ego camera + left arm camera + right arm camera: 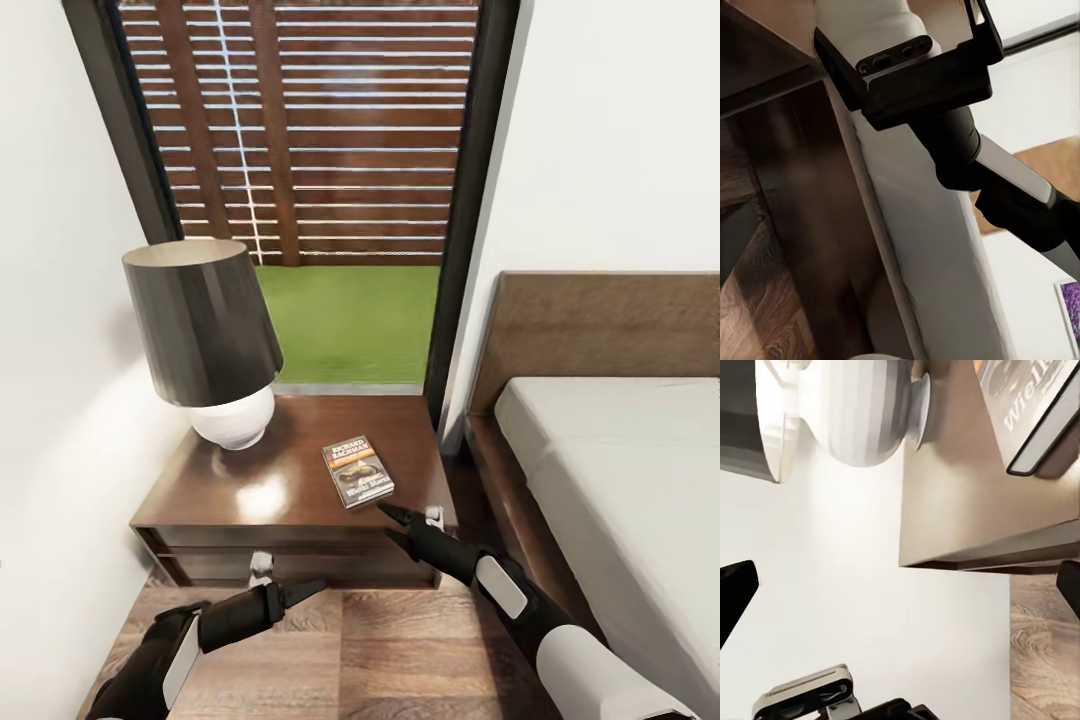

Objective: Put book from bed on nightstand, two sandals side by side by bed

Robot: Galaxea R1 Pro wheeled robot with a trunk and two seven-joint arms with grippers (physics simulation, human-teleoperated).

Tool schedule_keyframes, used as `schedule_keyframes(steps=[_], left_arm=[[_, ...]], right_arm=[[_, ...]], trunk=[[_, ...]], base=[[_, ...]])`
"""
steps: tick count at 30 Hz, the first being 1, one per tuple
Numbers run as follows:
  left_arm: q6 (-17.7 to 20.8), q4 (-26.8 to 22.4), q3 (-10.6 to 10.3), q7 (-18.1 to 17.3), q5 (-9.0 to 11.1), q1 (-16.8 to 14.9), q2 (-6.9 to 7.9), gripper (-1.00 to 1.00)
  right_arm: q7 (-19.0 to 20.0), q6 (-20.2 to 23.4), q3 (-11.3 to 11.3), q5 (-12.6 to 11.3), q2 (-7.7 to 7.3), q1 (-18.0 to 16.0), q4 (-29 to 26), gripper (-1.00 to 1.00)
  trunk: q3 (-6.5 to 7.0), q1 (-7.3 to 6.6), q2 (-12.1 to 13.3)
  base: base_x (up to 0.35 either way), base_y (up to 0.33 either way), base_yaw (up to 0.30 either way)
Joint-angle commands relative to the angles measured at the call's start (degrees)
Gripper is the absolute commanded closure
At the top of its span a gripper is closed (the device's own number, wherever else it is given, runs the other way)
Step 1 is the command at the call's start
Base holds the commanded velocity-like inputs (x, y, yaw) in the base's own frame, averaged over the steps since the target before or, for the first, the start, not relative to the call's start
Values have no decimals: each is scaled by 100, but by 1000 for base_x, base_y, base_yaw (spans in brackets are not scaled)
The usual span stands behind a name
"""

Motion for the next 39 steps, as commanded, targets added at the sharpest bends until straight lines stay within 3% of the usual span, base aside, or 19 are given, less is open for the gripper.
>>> schedule_keyframes(steps=[1, 23, 28, 31, 35, 39], left_arm=[[60, 1, 3, -15, 10, -2, 0, -100], [60, -4, 2, -3, 3, -2, 3, -100], [60, -3, 2, 348, 7, -2, 5, -100], [60, -5, 2, 506, 10, -2, 1, -100], [58, -4, 6, 568, 10, -2, 5, -100], [44, 2, 18, 602, 4, -2, 11, -100]], right_arm=[[-1, 27, 27, -53, 4, -3, 0, -100], [11, -19, 36, -36, 81, -3, -84, -100], [12, -39, 47, -29, 89, -3, -101, -100], [11, -160, 52, -20, 167, -3, -112, -100], [12, -280, 68, -8, 239, -3, -126, -100], [6, -317, 371, 6, 314, -3, -144, -100]], trunk=[[18, -3, 0], [505, -60, 29], [616, -73, 36], [683, -81, 40], [755, -169, 200], [826, -256, 361]], base=[[0, 0, 0], [0, 0, 0], [0, 0, 0], [0, 0, 0], [0, 0, 0], [0, 0, 0]])
